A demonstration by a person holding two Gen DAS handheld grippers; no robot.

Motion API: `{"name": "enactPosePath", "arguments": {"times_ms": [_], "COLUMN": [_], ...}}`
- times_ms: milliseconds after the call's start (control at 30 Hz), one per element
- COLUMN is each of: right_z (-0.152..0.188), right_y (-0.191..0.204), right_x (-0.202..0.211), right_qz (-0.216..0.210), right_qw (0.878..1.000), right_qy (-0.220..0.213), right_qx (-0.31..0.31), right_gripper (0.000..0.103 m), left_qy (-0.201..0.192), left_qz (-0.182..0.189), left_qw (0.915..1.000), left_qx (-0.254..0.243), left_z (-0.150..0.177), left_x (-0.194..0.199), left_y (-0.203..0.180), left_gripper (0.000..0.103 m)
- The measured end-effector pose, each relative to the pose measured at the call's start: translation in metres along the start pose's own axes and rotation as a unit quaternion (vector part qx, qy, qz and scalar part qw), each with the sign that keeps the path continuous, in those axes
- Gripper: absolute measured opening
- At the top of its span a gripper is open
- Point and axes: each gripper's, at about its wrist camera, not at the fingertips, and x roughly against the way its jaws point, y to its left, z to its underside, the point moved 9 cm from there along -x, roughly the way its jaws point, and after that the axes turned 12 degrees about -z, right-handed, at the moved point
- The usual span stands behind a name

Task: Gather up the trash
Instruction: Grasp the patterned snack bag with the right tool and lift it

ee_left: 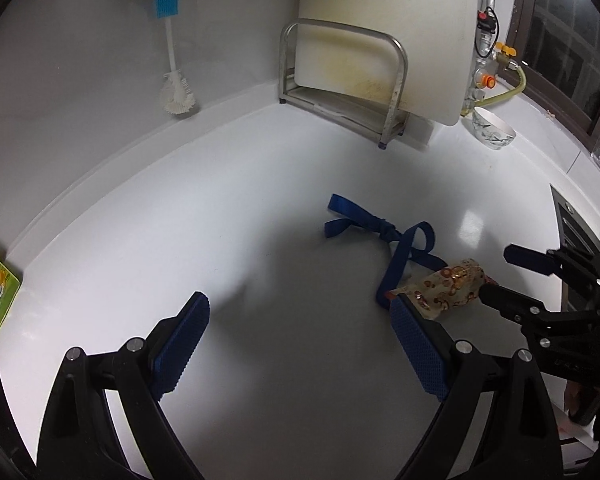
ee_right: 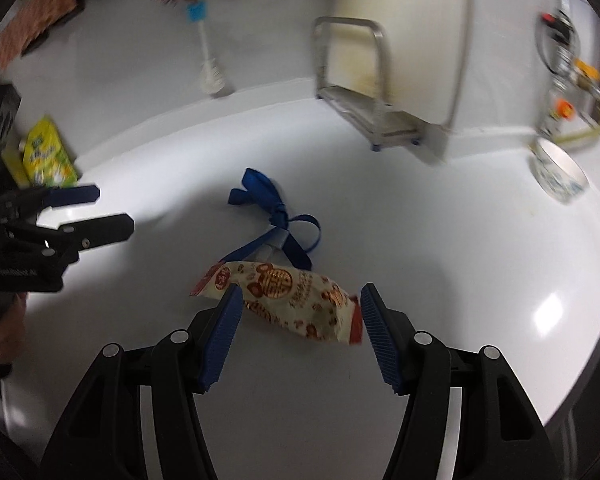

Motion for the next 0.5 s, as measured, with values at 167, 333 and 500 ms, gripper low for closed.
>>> {"name": "enactPosePath", "arguments": {"times_ms": [167,333,500], "right_z": [-0.003,-0.004,-0.004], "right_y": [0.001,0.003,0.007], "right_x": [-0.014,-0.024,-0.035], "right_qz": [-0.020,-0.021,-0.025], "right_qw": [1.000,0.998,0.996], "right_qy": [0.015,0.029,0.041], "right_qx": [0.019,0.057,0.079], "right_gripper": [0.062,0.062,0.062], "left_qy": [0.006,0.010,0.009], "left_qz": [-0.008,-0.008,-0.006], "left_qw": [0.9999,0.9999,0.9999], "left_qx": [0.006,0.009,0.006], "left_z": [0.001,0.001,-0.001], "left_x": [-0.006,-0.011,-0.011], "left_y": [0.006,0.007,0.005], "left_gripper": [0.090,0.090,0.090]}}
